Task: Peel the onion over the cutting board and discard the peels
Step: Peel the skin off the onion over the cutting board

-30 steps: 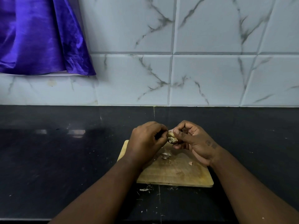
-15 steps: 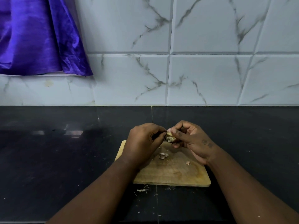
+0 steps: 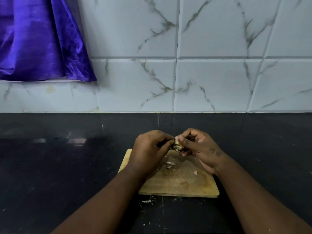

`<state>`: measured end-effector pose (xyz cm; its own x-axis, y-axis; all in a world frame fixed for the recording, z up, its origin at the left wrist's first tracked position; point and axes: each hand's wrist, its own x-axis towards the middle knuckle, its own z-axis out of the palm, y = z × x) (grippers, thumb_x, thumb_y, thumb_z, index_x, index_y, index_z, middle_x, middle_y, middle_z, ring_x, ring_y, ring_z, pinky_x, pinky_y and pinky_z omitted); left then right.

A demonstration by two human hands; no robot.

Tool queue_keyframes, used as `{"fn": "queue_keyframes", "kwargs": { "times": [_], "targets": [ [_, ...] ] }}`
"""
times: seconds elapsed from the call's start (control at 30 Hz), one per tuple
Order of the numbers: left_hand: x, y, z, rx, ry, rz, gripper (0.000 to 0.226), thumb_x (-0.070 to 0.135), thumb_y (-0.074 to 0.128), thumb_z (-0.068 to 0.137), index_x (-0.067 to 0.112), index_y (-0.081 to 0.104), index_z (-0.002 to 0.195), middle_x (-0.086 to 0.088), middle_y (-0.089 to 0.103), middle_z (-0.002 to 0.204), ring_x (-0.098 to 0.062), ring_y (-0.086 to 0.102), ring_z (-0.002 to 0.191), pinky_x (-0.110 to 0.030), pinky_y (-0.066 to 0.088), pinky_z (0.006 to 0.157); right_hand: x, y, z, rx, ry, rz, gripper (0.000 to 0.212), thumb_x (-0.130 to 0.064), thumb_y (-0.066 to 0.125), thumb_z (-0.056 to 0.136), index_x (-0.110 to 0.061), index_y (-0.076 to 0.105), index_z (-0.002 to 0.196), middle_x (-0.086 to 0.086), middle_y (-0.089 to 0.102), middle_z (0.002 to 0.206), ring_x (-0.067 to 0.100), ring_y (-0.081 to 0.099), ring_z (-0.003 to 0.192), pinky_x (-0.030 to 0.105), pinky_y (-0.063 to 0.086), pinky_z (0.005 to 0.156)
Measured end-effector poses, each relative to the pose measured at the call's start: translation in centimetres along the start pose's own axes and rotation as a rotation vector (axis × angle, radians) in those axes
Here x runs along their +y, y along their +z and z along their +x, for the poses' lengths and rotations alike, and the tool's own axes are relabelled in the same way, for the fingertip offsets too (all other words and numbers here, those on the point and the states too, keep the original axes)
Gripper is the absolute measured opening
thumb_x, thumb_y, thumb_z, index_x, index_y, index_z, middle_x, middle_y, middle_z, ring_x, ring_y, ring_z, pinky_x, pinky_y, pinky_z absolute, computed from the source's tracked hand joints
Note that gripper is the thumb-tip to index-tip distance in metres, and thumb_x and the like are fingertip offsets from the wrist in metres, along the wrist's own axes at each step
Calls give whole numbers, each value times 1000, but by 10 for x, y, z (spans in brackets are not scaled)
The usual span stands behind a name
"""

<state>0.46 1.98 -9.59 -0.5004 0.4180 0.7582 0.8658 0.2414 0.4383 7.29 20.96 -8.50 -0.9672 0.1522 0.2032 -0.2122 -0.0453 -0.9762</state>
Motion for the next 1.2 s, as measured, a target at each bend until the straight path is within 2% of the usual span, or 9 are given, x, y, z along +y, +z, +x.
{"fn": "queue_keyframes", "kwargs": {
  "times": [0.07, 0.2, 0.33, 0.47, 0.67, 0.77, 0.87, 1.0, 1.2],
  "targets": [
    [-2, 0, 0, -13, -13, 22, 9, 15, 82, 92, 18, 85, 100, 7, 80, 88, -4, 73, 79, -32, 62, 70, 1, 0, 0, -1, -16, -47, 20, -19, 80, 79, -4, 70, 88, 37, 67, 102, 30, 63, 70, 30, 59, 57],
    [-3, -1, 1, -54, -16, 47, 8, 18, 83, 92, 20, 85, 100, 7, 80, 87, -5, 72, 78, -34, 62, 69, 4, -3, 1, -1, -35, -106, 30, -21, 80, 80, 4, 70, 93, 40, 65, 108, 35, 60, 75, 30, 58, 55],
    [-3, -3, 1, -76, -64, -26, 10, 16, 83, 91, 19, 86, 100, 8, 81, 88, -2, 74, 82, -29, 62, 73, 5, -6, 2, -7, -22, -101, 33, -25, 79, 80, 4, 73, 94, 41, 66, 103, 21, 63, 64, 26, 55, 54],
    [-1, -1, -1, -94, -73, -7, 10, 16, 82, 93, 20, 85, 101, 9, 80, 88, -2, 73, 81, -31, 62, 71, 6, -6, 2, -6, -42, -125, 28, -24, 79, 80, 1, 73, 91, 42, 65, 102, 17, 62, 58, 24, 54, 51],
    [0, -2, 0, -93, -59, 9, 9, 16, 82, 92, 20, 85, 100, 7, 80, 87, -3, 73, 79, -31, 62, 70, 5, -7, 1, -9, -57, -151, 35, -23, 79, 81, 9, 71, 95, 39, 67, 100, 16, 62, 59, 22, 53, 50],
    [1, -2, 0, -96, -60, 0, 9, 17, 82, 92, 20, 86, 100, 7, 82, 89, -2, 75, 81, -29, 63, 72, 4, -6, 1, -2, -48, -150, 30, -23, 79, 82, 5, 74, 92, 38, 69, 95, 15, 62, 57, 23, 52, 51],
    [1, -2, 0, -105, -62, 11, 9, 16, 82, 93, 20, 86, 100, 7, 82, 88, -2, 74, 81, -27, 62, 71, 4, -6, 1, -7, -45, -149, 26, -23, 79, 81, 0, 75, 90, 26, 70, 86, 18, 61, 58, 24, 52, 50],
    [0, -1, 1, -106, -80, 23, 9, 15, 81, 92, 19, 85, 99, 6, 80, 86, -5, 73, 79, -35, 62, 71, 4, -5, 1, -15, -45, -141, 25, -23, 79, 81, 0, 74, 90, 22, 71, 84, 20, 60, 58, 24, 52, 49],
    [0, 2, -2, -74, -177, -127, 8, 13, 81, 93, 17, 85, 98, 7, 80, 88, -6, 76, 83, -38, 64, 75, 4, -6, 1, 11, -45, -107, 34, -25, 78, 82, 6, 73, 94, 23, 70, 84, 18, 60, 57, 22, 51, 48]
  ]
}}
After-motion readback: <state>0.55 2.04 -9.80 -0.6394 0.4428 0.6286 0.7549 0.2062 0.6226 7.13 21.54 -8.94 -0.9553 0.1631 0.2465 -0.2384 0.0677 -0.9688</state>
